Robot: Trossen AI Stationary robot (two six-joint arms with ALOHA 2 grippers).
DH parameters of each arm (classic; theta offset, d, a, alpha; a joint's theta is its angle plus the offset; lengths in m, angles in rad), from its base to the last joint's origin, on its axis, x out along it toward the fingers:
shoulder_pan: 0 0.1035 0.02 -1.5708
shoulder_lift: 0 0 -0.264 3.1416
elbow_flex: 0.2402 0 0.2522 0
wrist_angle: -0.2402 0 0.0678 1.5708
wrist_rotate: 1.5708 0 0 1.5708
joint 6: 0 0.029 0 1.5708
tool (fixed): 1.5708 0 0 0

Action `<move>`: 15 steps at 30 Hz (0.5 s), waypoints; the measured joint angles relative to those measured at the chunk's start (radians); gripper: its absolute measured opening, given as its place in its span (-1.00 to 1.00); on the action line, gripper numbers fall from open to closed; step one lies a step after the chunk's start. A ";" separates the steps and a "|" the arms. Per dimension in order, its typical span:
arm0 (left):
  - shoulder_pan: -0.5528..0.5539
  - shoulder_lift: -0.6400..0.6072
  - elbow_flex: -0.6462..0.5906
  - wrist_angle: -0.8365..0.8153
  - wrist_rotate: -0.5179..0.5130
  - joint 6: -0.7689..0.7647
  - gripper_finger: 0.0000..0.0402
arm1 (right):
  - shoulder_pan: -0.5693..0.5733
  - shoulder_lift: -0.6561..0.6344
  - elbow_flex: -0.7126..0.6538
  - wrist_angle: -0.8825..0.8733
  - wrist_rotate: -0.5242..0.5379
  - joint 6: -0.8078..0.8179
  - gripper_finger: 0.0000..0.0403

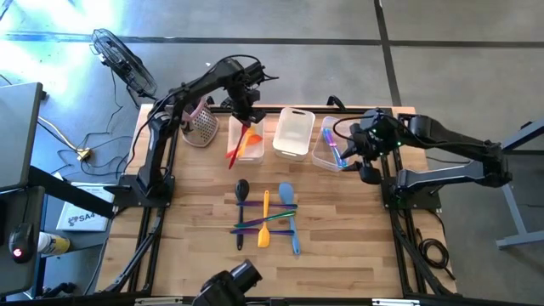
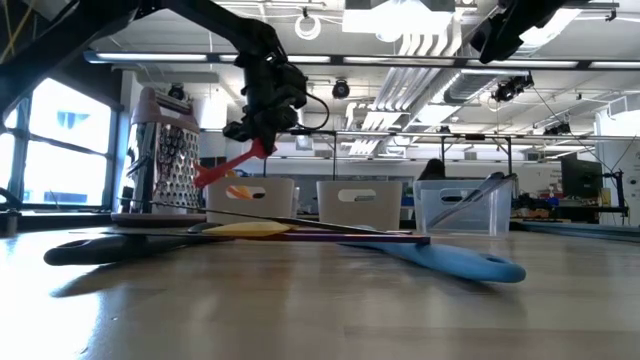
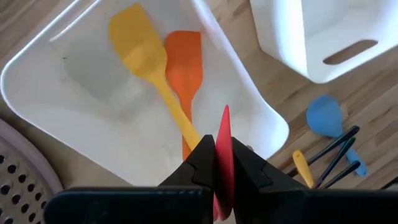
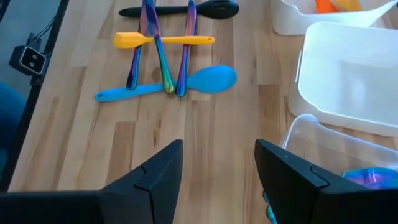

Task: Pick & Place Kitchen Items
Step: Put the red spatula into the left white bin

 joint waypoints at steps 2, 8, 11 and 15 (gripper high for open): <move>0.014 0.004 -0.001 -0.007 0.008 0.000 -0.93 | -0.001 0.000 0.000 -0.012 -0.001 0.001 -0.04; 0.029 0.020 -0.001 -0.023 0.040 -0.001 -0.93 | -0.001 0.000 0.000 -0.013 0.001 0.001 -0.04; 0.029 0.018 0.003 -0.011 0.082 -0.009 -0.93 | -0.001 0.000 0.000 -0.010 0.001 0.001 -0.04; 0.027 0.018 0.066 -0.036 0.155 -0.015 -0.93 | -0.001 0.000 0.000 0.009 0.004 -0.002 -0.04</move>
